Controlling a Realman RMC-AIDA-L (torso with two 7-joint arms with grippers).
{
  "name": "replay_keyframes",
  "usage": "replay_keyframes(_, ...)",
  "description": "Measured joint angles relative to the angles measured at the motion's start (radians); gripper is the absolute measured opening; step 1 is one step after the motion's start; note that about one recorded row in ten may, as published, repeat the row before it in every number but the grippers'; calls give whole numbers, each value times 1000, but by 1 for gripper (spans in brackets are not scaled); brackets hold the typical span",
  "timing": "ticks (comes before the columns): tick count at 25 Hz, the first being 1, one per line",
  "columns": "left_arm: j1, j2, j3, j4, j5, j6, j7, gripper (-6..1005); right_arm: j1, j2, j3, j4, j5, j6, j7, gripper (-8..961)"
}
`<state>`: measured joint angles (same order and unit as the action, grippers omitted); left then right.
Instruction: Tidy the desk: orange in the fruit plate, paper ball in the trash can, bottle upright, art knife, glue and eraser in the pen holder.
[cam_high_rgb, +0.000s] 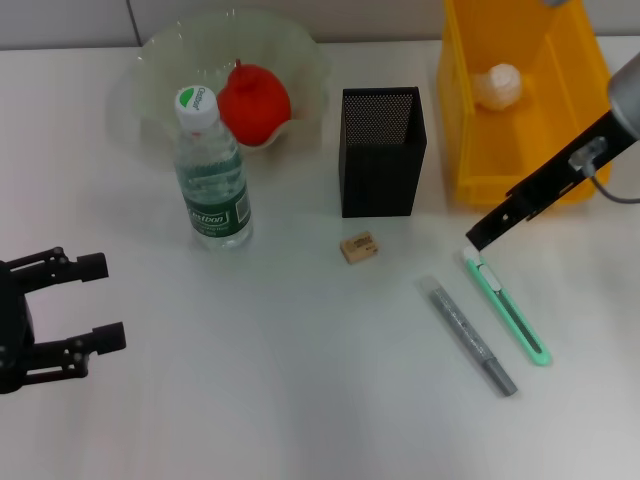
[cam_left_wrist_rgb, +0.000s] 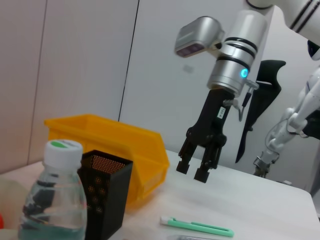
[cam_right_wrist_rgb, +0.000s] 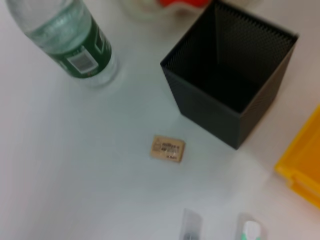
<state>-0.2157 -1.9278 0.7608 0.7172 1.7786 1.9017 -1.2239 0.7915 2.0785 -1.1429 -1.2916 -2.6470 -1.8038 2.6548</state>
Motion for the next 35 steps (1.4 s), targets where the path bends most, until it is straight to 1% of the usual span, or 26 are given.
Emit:
replay_keyframes(1, -1, -5, -1, -1, 11, 1, 0, 802, 27, 1, -9, 52, -31, 20, 23, 832)
replay_keyframes(2, -1, -5, -1, -1, 11, 1, 0, 802, 27, 1, -9, 52, -31, 20, 23, 832)
replay_keyframes(3, -1, -7, -1, -1, 12, 4, 0, 802, 46, 3, -40, 97, -81, 55, 62, 832)
replay_keyframes(4, -1, -9, -1, -1, 12, 8, 0, 802, 46, 3, -40, 97, -81, 55, 62, 832)
replay_keyframes(6, -1, -12, -1, -1, 10, 16, -1, 802, 68, 4, -84, 153, -124, 94, 98, 831)
replay_keyframes(10, -6, -13, -2, -2, 12, 14, -4, 802, 85, 5, -104, 201, -124, 122, 104, 831)
replay_keyframes(11, -7, -16, -2, -2, 14, 10, -3, 802, 91, 6, -129, 225, -123, 143, 113, 831)
replay_keyframes(14, -8, -18, -2, -2, 14, 7, -2, 802, 93, 7, -154, 241, -123, 160, 125, 831)
replay_keyframes(16, -9, -19, -3, -3, 14, 3, -2, 802, 95, 9, -196, 261, -122, 186, 151, 832)
replay_keyframes(20, -10, -21, -3, -4, 14, 0, -4, 802, 96, 9, -228, 275, -121, 214, 175, 832)
replay_keyframes(21, -10, -22, -3, -4, 14, -2, -4, 802, 101, 9, -257, 288, -121, 227, 194, 832)
replay_keyframes(22, -10, -22, -3, -4, 14, -2, -4, 802, 101, 9, -257, 288, -121, 227, 194, 831)
replay_keyframes(26, -11, -22, -3, -4, 14, -3, -3, 802, 122, 10, -337, 318, -121, 252, 243, 832)
replay_keyframes(31, -13, -23, -3, -4, 14, -4, -1, 802, 130, 12, -372, 347, -121, 284, 271, 831)
replay_keyframes(35, -13, -23, -3, -4, 14, -4, -4, 802, 132, 12, -375, 367, -121, 302, 272, 825)
